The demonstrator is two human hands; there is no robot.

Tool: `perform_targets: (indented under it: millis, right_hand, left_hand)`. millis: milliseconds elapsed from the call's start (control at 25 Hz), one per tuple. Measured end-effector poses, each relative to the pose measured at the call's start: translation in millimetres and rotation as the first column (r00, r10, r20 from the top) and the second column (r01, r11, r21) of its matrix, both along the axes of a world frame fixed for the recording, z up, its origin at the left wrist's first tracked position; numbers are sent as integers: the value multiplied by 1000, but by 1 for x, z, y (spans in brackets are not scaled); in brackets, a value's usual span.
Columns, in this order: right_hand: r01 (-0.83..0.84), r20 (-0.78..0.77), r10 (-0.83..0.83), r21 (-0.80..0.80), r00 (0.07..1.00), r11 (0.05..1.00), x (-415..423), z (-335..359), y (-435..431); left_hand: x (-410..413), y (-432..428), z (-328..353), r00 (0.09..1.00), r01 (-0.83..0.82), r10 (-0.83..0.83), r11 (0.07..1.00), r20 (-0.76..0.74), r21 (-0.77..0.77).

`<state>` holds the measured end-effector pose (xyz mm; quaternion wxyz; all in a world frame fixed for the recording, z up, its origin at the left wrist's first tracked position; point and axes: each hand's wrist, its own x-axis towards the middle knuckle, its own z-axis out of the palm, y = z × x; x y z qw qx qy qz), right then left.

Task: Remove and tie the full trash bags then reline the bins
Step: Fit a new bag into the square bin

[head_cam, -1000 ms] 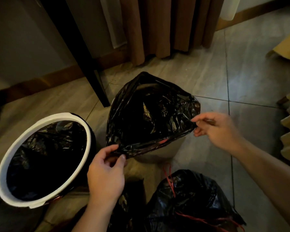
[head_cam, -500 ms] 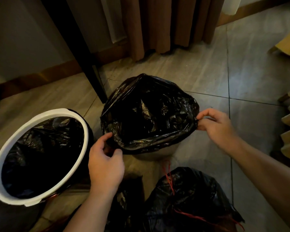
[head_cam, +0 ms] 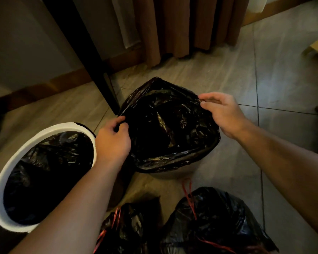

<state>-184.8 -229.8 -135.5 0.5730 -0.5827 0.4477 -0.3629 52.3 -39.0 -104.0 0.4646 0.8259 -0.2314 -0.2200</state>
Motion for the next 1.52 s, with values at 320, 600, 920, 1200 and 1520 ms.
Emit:
perform_targets:
  millis: [320, 600, 920, 1200, 1520]
  right_hand:
    - [9, -69, -15, -82, 998, 997, 13, -11, -12]
    - [-312, -590, -24, -461, 807, 831, 24, 12, -29]
    - [-546, -680, 33, -559, 733, 624, 51, 12, -46]
    - [-787, -863, -123, -498, 490, 364, 54, 13, -42]
    - [-553, -670, 49, -566, 741, 611, 58, 24, -51]
  left_hand:
    - [9, -17, -8, 923, 188, -223, 972, 314, 139]
    - [24, -26, -2, 767, 318, -364, 931, 528, 179]
    - [45, -89, 11, 405, 514, -722, 688, 561, 513]
    - [41, -90, -5, 179, 387, -842, 536, 510, 750]
    - [46, -90, 11, 328, 544, -745, 651, 581, 529]
